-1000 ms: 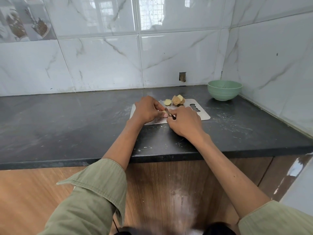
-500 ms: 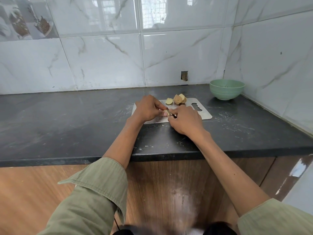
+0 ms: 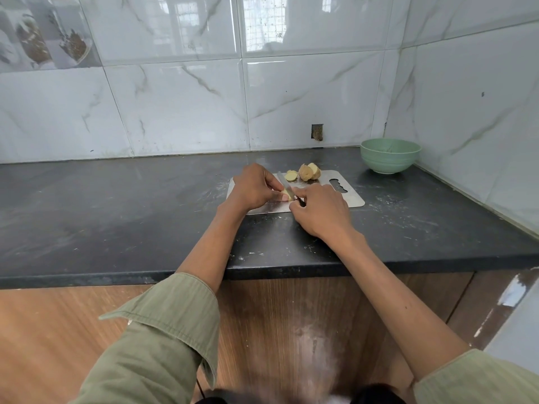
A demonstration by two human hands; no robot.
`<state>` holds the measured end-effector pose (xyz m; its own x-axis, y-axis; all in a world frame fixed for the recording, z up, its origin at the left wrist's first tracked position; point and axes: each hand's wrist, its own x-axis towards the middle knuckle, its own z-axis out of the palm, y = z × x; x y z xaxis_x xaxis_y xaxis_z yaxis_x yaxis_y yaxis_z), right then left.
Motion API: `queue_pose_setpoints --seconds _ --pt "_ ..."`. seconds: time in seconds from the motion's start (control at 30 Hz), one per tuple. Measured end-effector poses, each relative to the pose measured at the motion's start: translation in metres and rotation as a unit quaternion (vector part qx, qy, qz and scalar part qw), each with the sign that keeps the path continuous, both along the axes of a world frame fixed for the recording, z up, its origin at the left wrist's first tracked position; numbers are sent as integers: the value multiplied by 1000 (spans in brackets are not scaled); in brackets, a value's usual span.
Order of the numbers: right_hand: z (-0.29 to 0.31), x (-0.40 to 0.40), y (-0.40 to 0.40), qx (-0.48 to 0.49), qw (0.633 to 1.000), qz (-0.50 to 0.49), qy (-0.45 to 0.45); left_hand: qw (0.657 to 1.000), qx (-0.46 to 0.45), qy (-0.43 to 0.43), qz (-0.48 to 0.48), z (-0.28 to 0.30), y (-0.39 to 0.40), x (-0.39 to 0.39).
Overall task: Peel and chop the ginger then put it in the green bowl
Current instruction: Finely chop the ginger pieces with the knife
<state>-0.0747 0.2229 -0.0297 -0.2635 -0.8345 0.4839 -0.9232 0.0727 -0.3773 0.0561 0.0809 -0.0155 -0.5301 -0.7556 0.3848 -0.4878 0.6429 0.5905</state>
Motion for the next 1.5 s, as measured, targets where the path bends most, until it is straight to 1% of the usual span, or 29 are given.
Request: queue_pose_setpoints --seconds 0.23,0.33,0.5,0.57,0.7,0.87,1.07,1.2,1.3,1.43,1.5 --pt "1 2 0 10 1000 -13 8 1000 6 2 -6 0 1 -1" --pt "3 3 -4 39 999 -16 19 1000 5 -1 -6 0 3 -1" --pt "13 0 -11 100 995 5 4 1000 -1 -5 -4 0 3 -2" --pt "12 1 -11 95 995 3 5 1000 -6 -8 3 0 2 -1" --pt "2 2 -4 41 999 -13 -17 1000 -10 -11 5 0 3 0" --pt "0 1 -1 11 1000 5 -21 1000 -15 -17 14 2 5 2" --pt "0 2 -3 24 1000 -1 -7 1000 -21 -23 2 3 7 2" --pt "7 5 -8 64 998 9 3 999 -22 -22 14 2 4 1" --pt "12 6 -10 87 996 12 -6 999 -20 -22 16 1 3 0" --pt "9 8 -7 68 998 5 -7 999 -21 -22 19 2 4 0" --pt "6 8 -5 48 999 0 -22 999 -17 -19 19 1 2 0"
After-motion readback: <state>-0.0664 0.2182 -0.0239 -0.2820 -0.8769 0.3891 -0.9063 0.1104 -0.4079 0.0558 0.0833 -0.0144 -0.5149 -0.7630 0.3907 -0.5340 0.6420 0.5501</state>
